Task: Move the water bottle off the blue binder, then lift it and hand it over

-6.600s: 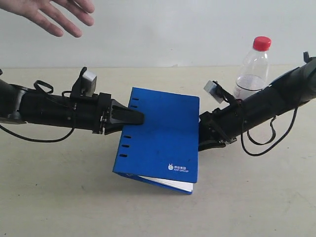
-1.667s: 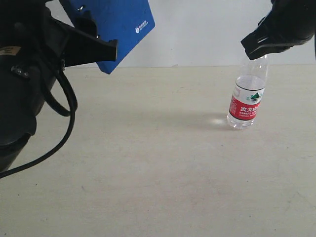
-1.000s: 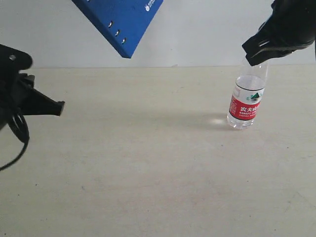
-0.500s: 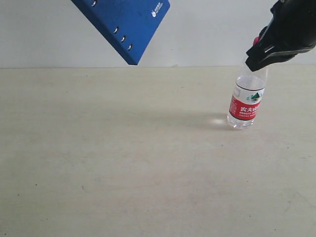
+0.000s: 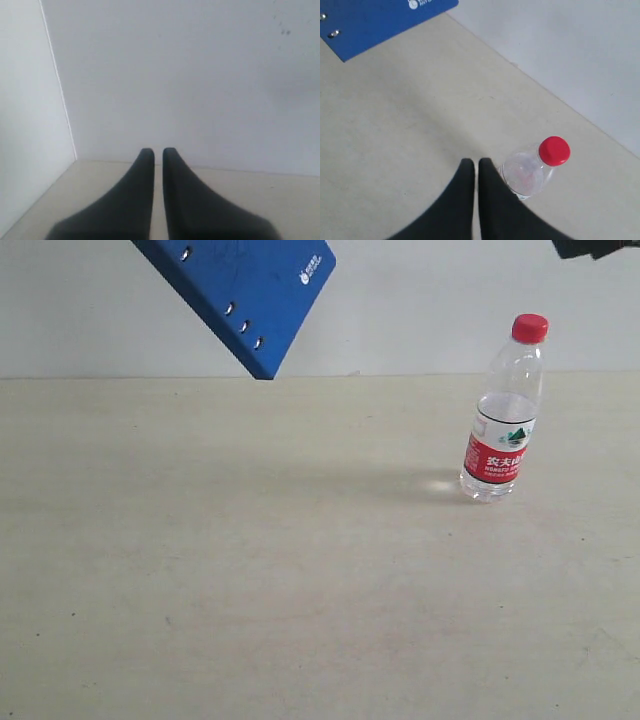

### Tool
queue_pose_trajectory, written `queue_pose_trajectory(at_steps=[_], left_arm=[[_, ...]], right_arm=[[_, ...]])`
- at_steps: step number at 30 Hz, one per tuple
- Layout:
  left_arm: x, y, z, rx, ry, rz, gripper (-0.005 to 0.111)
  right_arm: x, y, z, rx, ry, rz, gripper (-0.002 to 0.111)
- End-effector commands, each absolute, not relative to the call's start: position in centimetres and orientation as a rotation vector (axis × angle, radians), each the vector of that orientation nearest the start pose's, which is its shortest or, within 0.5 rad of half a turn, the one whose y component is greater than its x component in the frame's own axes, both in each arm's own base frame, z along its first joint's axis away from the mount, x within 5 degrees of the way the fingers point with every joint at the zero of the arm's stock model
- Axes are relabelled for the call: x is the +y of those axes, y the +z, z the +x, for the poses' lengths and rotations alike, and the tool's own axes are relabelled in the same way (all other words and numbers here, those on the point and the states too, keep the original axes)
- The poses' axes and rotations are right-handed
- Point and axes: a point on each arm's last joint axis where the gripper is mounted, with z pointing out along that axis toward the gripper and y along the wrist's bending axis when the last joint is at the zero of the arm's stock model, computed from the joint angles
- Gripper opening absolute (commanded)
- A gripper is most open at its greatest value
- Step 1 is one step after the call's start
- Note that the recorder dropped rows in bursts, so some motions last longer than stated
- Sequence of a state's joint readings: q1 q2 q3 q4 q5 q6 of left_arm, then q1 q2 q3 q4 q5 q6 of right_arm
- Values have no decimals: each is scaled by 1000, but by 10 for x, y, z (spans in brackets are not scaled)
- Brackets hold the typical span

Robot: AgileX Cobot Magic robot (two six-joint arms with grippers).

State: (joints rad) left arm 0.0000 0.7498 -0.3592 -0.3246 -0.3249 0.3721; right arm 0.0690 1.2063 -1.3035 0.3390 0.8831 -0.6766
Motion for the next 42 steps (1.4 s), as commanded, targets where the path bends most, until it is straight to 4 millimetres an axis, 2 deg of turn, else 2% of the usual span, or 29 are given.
queue_pose_trajectory(at_steps=[1, 6, 10, 13, 17, 20, 23, 26, 31, 37, 42], left_arm=[[3, 301, 118, 1548, 44, -12, 5], [-6, 296, 80, 1620, -95, -1, 5], [-9, 283, 64, 1672, -284, -145, 5], [-9, 263, 64, 1704, -367, -252, 5], [-4, 231, 70, 1735, -259, -226, 5], [-1, 213, 72, 1703, -228, -247, 5], [0, 192, 71, 1765, -206, -267, 5], [0, 186, 70, 1829, -213, -287, 5], [0, 187, 70, 1811, -212, -287, 5], [-4, 183, 69, 1839, -389, -452, 5], [-4, 183, 69, 1838, -384, -448, 5]], right_arm=[[40, 426, 226, 2055, 66, -719, 0], [40, 431, 212, 2052, 71, -732, 0], [40, 433, 208, 2055, 75, -735, 0], [40, 432, 207, 2062, 87, -740, 0], [41, 434, 204, 2052, 101, -739, 0], [40, 440, 195, 2027, 93, -736, 0], [40, 446, 184, 1994, 82, -732, 0], [39, 454, 169, 1952, 69, -726, 0], [37, 463, 151, 1899, 52, -718, 0], [36, 470, 135, 1857, 44, -703, 0], [31, 479, 106, 1809, 1, -651, 0]])
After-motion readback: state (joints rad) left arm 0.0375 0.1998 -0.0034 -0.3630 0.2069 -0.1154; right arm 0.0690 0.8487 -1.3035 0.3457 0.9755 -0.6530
